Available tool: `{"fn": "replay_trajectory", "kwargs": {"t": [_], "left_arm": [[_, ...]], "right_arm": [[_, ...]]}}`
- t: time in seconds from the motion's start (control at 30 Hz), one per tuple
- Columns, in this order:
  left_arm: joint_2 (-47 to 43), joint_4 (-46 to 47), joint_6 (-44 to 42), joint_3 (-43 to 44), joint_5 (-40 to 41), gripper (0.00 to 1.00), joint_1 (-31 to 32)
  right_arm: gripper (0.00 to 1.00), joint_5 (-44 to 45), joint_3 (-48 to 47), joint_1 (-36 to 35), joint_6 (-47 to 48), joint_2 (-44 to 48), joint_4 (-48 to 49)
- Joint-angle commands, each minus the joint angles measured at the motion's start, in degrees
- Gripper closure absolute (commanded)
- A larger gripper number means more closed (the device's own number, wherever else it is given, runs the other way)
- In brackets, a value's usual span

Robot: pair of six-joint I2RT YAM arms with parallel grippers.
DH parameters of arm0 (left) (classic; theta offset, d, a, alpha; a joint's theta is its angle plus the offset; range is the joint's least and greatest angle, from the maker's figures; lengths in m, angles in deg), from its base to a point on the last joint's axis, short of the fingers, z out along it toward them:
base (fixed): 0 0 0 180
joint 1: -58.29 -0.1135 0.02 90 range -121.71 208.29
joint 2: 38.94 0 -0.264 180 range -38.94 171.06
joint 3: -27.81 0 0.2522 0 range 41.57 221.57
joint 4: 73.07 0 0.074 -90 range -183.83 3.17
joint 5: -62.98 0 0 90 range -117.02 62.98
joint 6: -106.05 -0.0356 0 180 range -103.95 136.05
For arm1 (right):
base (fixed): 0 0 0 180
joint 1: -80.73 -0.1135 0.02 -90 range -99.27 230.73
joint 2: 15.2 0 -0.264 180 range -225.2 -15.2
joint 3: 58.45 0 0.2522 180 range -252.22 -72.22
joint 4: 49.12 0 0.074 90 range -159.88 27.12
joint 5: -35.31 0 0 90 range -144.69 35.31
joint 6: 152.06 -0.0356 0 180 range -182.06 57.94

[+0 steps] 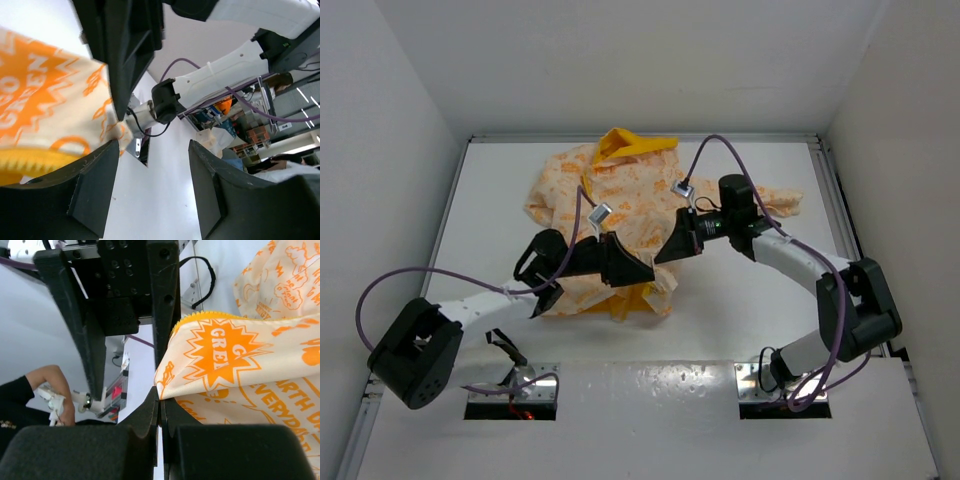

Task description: Zip up the jacket

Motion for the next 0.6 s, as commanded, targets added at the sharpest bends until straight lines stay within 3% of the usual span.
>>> {"fn": "replay_trajectory", "kwargs": {"t": [0.0, 0.17, 0.27, 0.47, 0.57], "left_arm": [[-3.22, -2.12, 0.90, -1.24, -2.06, 0.37, -2.61], [-10.06, -0.44, 3.72, -8.89, -0.84, 0.35, -5.69], [-10.61, -1.77, 1.71, -9.51, 0.84, 0.35, -5.70], [-2.55, 6.57, 2.75, -5.14, 3.12, 0.36, -3.86], [-0.07, 5.89, 0.57, -2.23, 4.96, 0.36, -2.97]], "right_arm": [[1.00, 1.66, 0.14, 0.00, -2.65, 2.80, 3.01], [1.00, 2.37, 2.35, 0.27, -12.58, 2.20, 15.56], [1.00, 2.80, 2.44, 0.27, -15.93, 1.76, 17.69], [1.00, 3.07, 2.35, -0.88, -15.67, 1.67, 17.78], [1.00, 2.90, 2.09, -1.23, -15.93, 1.58, 17.87]]}}
